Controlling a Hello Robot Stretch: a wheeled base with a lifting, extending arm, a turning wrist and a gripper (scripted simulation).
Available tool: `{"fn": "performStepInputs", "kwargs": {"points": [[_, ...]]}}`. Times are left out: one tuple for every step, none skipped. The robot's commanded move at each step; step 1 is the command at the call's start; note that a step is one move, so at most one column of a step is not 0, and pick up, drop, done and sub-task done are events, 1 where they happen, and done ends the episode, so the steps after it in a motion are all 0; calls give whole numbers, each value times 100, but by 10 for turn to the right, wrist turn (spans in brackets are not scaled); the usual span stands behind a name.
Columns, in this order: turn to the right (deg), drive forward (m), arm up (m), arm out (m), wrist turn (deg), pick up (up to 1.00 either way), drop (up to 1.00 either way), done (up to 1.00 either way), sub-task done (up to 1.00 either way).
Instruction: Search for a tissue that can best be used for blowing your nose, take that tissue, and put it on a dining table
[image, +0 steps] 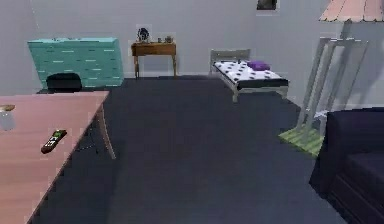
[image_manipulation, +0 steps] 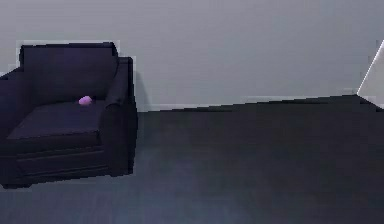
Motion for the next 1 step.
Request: {"fn": "performStepInputs", "kwargs": {"points": [[-60,0,0,0,0,0,0,0,0]]}}
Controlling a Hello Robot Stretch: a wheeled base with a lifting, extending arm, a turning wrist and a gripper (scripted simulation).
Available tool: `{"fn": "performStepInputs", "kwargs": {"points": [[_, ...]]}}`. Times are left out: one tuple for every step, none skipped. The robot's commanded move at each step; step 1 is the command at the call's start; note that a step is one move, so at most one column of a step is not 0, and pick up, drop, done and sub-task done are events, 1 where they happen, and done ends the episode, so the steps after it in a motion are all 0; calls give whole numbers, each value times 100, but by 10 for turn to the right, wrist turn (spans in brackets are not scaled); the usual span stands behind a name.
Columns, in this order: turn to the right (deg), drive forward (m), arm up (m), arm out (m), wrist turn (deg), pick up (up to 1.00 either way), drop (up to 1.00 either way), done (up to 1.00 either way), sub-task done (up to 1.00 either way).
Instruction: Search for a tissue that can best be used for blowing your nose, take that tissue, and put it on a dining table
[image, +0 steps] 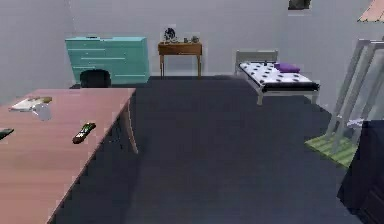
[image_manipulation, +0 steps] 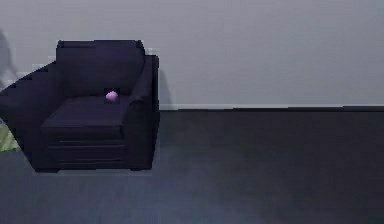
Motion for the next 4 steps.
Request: {"fn": "performStepInputs", "kwargs": {"points": [[0,100,0,0,0,0,0,0,0],[-30,0,0,0,0,0,0,0,0],[0,100,0,0,0,0,0,0,0],[0,35,0,0,0,0,0,0,0]]}}
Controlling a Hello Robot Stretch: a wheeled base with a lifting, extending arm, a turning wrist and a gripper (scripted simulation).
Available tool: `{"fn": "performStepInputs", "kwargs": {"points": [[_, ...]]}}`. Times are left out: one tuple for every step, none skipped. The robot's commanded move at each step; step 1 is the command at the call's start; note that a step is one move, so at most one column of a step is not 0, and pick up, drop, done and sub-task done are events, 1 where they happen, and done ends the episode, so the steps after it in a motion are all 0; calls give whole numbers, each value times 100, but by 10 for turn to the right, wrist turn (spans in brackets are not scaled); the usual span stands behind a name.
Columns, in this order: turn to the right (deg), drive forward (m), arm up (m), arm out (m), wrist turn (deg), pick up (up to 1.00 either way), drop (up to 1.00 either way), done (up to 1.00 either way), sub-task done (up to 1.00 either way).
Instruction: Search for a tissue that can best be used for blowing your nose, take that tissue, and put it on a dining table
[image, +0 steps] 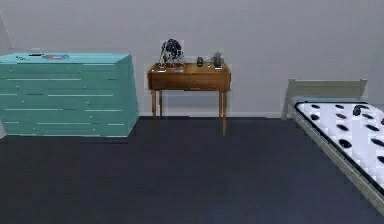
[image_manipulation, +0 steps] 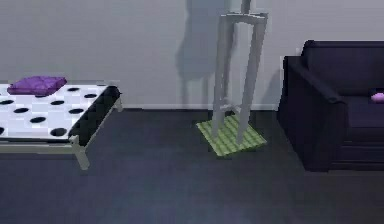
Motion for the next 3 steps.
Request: {"fn": "performStepInputs", "kwargs": {"points": [[-90,0,0,0,0,0,0,0,0],[0,100,0,0,0,0,0,0,0],[0,70,0,0,0,0,0,0,0]]}}
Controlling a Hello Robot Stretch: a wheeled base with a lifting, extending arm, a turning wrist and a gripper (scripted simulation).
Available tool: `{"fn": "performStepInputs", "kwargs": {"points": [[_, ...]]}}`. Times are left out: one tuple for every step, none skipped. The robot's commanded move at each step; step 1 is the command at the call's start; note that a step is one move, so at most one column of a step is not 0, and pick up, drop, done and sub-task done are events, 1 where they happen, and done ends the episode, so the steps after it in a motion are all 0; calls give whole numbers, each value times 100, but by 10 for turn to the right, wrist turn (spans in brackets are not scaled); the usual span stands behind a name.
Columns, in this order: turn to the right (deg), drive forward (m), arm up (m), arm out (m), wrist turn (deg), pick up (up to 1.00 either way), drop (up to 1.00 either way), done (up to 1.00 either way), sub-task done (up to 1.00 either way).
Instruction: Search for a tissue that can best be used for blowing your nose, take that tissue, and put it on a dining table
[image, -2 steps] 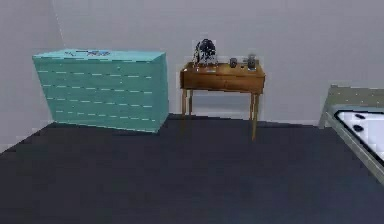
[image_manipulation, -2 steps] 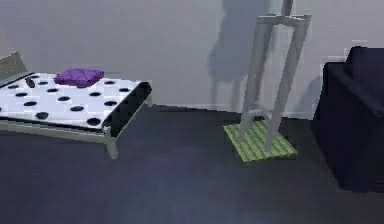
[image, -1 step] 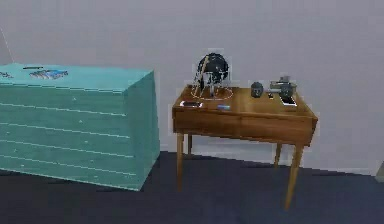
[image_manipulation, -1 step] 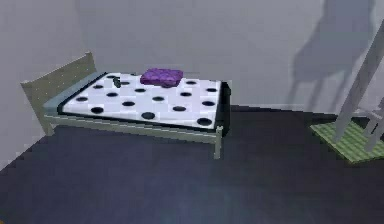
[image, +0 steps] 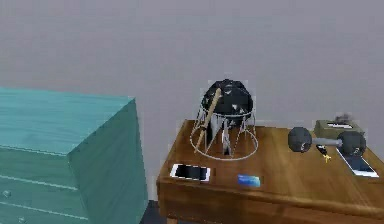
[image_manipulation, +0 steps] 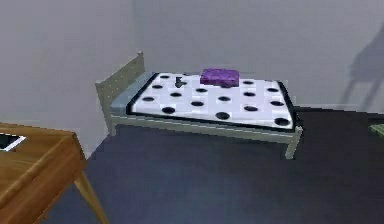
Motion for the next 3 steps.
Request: {"fn": "performStepInputs", "kwargs": {"points": [[-450,0,0,0,0,0,0,0,0],[450,0,0,0,0,0,0,0,0],[450,0,0,0,0,0,0,0,0]]}}
